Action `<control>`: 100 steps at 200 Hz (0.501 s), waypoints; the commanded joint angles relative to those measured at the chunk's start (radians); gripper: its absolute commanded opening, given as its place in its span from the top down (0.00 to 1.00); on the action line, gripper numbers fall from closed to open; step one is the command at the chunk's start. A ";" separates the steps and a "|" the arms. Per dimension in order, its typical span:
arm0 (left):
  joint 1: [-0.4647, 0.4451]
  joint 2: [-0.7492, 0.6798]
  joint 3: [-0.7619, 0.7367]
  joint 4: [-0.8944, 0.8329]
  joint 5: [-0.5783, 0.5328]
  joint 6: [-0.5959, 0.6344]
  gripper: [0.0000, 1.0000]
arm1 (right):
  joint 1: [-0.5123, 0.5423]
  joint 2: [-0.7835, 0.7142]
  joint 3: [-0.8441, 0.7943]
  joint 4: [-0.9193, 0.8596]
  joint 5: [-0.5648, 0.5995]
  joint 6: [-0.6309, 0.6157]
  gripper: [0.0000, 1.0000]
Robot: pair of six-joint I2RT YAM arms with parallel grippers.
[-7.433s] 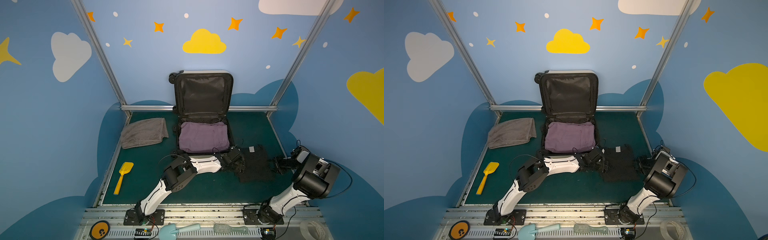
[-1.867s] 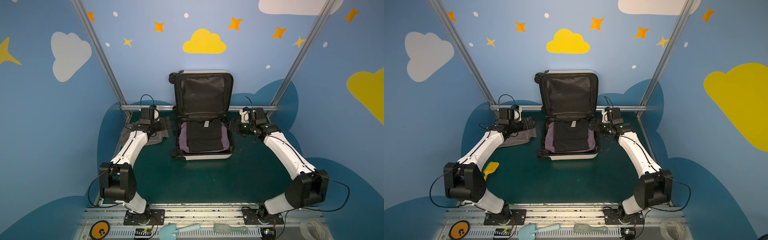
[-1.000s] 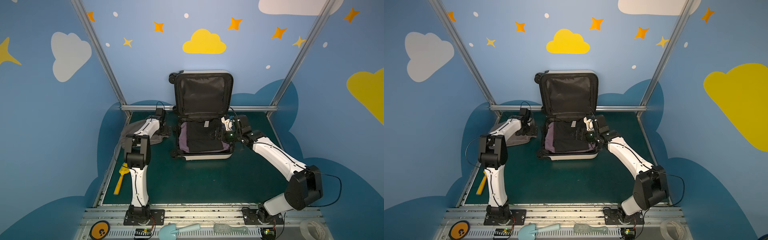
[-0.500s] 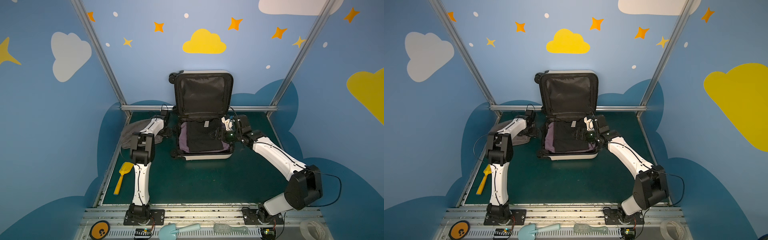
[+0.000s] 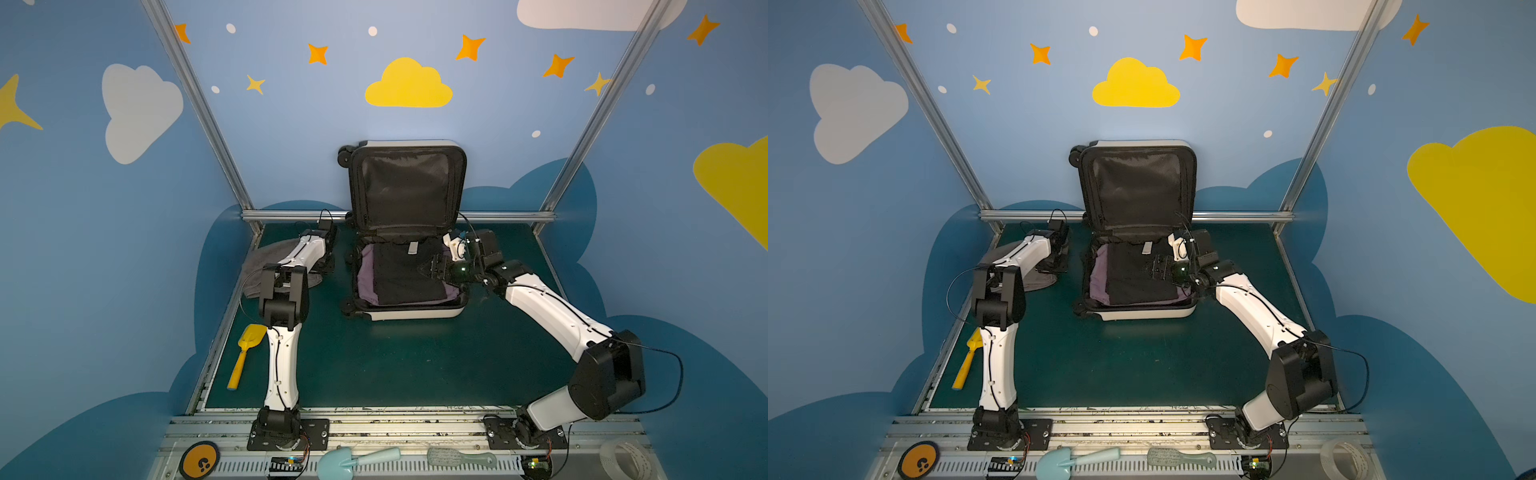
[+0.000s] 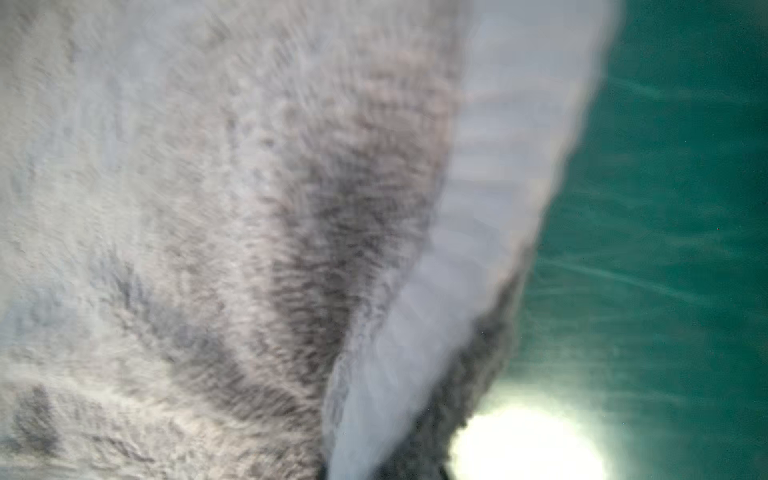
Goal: Pack the luggage
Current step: 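Grasp the grey towel's edge with the left gripper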
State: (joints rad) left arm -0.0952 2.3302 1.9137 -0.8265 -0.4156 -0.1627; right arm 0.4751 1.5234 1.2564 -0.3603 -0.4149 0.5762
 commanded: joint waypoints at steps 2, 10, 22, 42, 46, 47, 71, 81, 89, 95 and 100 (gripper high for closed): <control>0.002 -0.045 -0.057 -0.048 0.035 0.009 0.97 | 0.003 -0.031 -0.013 0.029 -0.025 0.011 0.16; 0.003 -0.073 -0.077 -0.047 0.039 0.010 0.97 | 0.005 -0.029 -0.019 0.034 -0.031 0.013 0.16; 0.002 -0.127 -0.108 -0.045 0.057 0.009 0.97 | 0.003 -0.026 -0.025 0.044 -0.041 0.013 0.16; 0.002 -0.224 -0.161 -0.048 0.107 0.008 0.97 | 0.004 -0.015 -0.034 0.061 -0.055 0.020 0.17; 0.002 -0.244 -0.174 -0.047 0.117 0.006 0.97 | 0.005 -0.013 -0.034 0.065 -0.059 0.022 0.18; 0.002 -0.248 -0.178 -0.047 0.119 0.006 0.97 | 0.004 -0.013 -0.034 0.065 -0.060 0.023 0.18; 0.002 -0.368 -0.283 -0.031 0.169 -0.012 0.97 | 0.010 -0.001 -0.036 0.074 -0.078 0.026 0.18; 0.002 -0.415 -0.326 -0.027 0.191 -0.022 0.97 | 0.015 0.001 -0.037 0.077 -0.083 0.025 0.19; 0.001 -0.452 -0.362 -0.019 0.209 -0.031 0.97 | 0.019 0.004 -0.039 0.078 -0.087 0.025 0.19; 0.002 -0.477 -0.391 -0.011 0.222 -0.037 0.97 | 0.022 0.007 -0.039 0.080 -0.087 0.024 0.19; 0.002 -0.497 -0.413 -0.006 0.233 -0.044 0.97 | 0.026 0.009 -0.041 0.080 -0.090 0.024 0.19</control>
State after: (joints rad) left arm -0.0933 1.9182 1.5814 -0.8383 -0.2703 -0.1703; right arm 0.4839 1.5234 1.2282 -0.3050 -0.4774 0.5987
